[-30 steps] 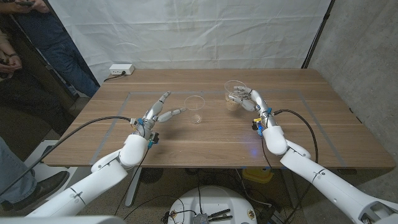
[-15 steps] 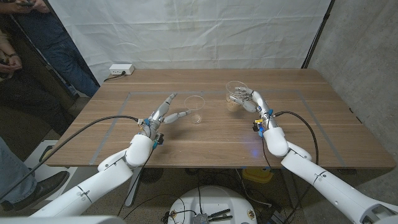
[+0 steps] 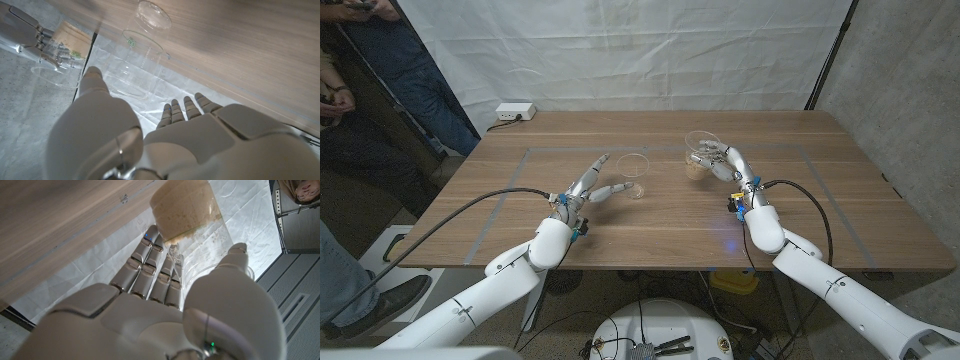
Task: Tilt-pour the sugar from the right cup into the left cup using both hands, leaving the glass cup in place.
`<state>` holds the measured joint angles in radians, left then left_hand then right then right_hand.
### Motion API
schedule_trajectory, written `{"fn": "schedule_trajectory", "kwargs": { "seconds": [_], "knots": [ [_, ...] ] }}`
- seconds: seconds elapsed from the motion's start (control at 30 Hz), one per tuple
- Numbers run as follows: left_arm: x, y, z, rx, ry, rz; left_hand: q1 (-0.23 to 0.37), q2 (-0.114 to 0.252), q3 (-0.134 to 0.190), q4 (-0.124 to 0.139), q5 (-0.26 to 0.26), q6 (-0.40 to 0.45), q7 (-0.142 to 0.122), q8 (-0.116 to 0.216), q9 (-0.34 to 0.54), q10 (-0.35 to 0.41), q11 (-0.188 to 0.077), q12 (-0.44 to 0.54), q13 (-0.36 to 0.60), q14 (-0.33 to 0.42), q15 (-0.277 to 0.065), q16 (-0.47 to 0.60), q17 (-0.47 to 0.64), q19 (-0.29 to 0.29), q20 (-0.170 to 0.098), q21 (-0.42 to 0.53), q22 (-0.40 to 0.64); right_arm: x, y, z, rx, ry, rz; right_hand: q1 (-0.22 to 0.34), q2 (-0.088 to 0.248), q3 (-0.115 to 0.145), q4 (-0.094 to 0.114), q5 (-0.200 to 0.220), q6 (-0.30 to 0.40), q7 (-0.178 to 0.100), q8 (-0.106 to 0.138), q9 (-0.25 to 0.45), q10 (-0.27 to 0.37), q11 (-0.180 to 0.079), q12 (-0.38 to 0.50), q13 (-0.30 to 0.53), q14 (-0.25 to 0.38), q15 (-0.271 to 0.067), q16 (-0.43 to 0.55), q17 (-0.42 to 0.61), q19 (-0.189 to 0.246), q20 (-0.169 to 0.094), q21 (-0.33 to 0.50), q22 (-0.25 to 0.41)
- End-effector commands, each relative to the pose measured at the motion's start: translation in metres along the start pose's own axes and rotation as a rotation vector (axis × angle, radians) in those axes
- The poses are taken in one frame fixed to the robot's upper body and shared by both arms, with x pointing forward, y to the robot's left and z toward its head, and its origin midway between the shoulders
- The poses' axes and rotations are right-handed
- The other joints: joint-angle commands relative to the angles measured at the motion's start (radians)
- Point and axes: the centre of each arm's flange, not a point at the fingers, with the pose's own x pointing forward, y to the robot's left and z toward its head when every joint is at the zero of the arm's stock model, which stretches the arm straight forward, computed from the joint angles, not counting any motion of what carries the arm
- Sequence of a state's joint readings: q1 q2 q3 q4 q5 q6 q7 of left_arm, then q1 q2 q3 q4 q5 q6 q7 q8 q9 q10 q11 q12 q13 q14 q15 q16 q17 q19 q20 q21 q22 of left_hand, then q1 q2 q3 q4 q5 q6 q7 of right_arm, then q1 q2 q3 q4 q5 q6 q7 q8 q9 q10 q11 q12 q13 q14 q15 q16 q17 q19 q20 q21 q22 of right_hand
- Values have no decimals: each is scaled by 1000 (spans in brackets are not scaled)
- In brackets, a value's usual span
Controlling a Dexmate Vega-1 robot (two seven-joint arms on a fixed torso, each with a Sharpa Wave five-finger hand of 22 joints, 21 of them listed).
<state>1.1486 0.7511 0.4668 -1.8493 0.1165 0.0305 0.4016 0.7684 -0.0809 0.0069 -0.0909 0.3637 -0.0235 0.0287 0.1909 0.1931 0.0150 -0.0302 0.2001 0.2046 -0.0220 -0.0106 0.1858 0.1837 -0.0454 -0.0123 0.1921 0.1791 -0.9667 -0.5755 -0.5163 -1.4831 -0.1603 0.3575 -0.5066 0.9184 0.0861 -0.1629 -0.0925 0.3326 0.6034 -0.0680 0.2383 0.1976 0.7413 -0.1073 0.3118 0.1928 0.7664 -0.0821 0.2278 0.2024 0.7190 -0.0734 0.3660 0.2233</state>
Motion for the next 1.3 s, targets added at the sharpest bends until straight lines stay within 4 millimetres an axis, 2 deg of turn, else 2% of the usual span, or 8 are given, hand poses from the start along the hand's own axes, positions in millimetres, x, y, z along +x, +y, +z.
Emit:
{"fn": "schedule_trajectory", "kwargs": {
  "seconds": [0.03, 1.0, 1.3],
  "knots": [
    [3, -8, -4, -29, -2, 3, 5, 3, -2, -2, 5, -5, 0, 4, 4, -4, 0, 2, 2, -6, 4, 0, 5, -10, 0, 1, 4, 0, 0, -1, 7, 0, 5, 2, 14, -2, 4, -3, 8, -2, 1, 3, 7, 0, -5, 4, 1, -131, -4, 5, -2, -122, -1, 0],
    [24, -28, -9, -87, 5, -69, 14, 11, -8, -2, 17, 33, -6, 20, 4, 26, -7, 17, 1, 21, -4, 11, 4, 5, -12, 10, 3, -7, -2, -5, 27, 13, -17, 2, 18, -4, 6, -8, 10, -2, -4, 4, 8, -2, -11, 4, 3, -132, -6, 6, -3, -121, -2, 0],
    [31, -28, -8, -64, 3, -70, 19, 13, -9, -3, 20, 45, -8, 24, 4, 37, -13, 21, 1, 31, -5, 14, 4, 10, -15, 12, 3, -8, -2, -8, 34, 20, -24, 2, 18, -5, 6, -9, 11, -2, -5, 4, 10, -2, -12, 4, 5, -133, -5, 6, -3, -122, -1, 0]
  ]
}}
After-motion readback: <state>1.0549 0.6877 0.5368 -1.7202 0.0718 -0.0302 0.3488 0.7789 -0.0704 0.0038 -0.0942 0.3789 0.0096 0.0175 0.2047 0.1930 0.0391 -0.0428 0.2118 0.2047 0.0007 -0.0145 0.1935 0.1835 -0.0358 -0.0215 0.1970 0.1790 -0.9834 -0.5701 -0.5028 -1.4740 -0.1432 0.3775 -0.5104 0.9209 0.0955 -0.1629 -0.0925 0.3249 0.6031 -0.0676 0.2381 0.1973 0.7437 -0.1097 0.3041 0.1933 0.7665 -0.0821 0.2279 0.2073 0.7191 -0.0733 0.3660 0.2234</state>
